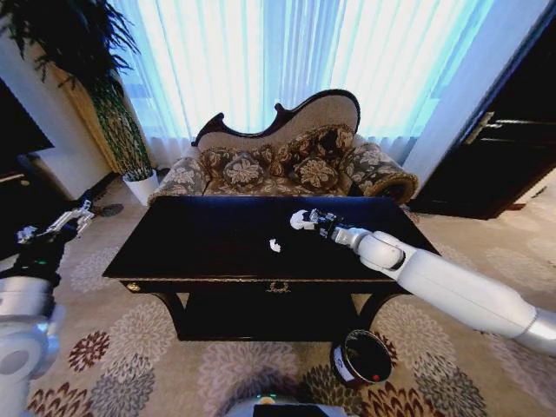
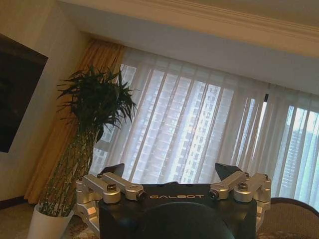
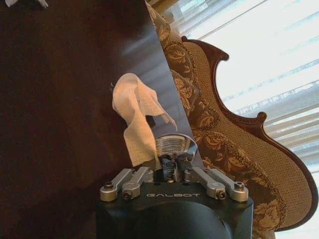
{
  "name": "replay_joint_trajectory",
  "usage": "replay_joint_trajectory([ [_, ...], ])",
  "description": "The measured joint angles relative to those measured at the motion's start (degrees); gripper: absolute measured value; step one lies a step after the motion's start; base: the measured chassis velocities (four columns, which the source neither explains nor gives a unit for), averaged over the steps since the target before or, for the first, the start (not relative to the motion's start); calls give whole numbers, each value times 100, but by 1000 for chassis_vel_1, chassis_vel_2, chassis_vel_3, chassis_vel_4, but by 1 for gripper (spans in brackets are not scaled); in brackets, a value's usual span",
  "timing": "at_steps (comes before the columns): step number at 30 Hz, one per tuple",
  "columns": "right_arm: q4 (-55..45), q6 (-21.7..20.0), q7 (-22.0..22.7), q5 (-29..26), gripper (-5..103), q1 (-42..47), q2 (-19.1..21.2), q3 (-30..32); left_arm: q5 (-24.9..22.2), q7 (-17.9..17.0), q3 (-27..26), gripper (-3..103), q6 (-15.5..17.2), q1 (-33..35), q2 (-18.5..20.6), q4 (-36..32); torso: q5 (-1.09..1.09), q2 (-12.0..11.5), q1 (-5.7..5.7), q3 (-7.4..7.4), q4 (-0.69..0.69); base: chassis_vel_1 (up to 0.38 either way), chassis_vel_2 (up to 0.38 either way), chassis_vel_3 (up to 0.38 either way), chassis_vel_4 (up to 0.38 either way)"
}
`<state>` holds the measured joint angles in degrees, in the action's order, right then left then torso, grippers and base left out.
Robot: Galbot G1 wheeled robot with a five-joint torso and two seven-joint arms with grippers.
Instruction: Move to the front of the table and place the trash on the table into the trash bin.
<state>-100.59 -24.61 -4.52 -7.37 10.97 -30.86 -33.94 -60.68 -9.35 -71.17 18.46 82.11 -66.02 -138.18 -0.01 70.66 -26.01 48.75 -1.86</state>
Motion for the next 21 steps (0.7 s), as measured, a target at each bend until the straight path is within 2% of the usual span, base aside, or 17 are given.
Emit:
replay_joint_trajectory([
  [3, 5, 34, -2, 10, 18, 19, 12, 32, 3, 0, 0, 100, 0, 4, -1, -2, 0, 0, 0, 0, 0, 0, 0, 0, 0],
  [4, -7, 67, -2, 11, 8, 50, 37, 87, 4, 0, -5, 100, 0, 9, 0, -10, -1, 0, 0, 0, 0, 0, 0, 0, 0],
  [6, -18, 84, -4, 8, 8, 66, 48, 117, 5, 0, -11, 100, 0, 11, 1, -13, -1, 0, 0, 0, 0, 0, 0, 0, 0],
  [7, -36, 105, -10, -1, 3, 91, 62, 161, 5, 0, -16, 100, 0, 14, 4, -17, -1, 0, 0, 0, 0, 0, 0, 0, 0],
  [9, -124, 144, -13, -39, 1, 182, 107, 314, 5, 0, -25, 100, 0, 19, 9, -36, 0, 0, 0, 0, 1, 0, 0, 0, 0],
  [13, -309, 187, -12, -148, 0, 406, 220, 672, 3, 0, -33, 100, 0, 23, 9, -58, 0, 0, 0, 0, 1, 0, 0, 0, 0],
  [15, -517, 205, -12, -289, 0, 797, 371, 1107, -3, -1, -40, 100, 2, 30, 3, -80, 1, 0, 0, 0, 1, 0, 0, 0, 0],
  [21, -902, 260, 102, -708, 0, 1538, 665, 1768, -51, -4, -83, 100, 4, 43, 0, -142, 1, 0, 1, 0, -1, 0, 0, 0, 0],
])
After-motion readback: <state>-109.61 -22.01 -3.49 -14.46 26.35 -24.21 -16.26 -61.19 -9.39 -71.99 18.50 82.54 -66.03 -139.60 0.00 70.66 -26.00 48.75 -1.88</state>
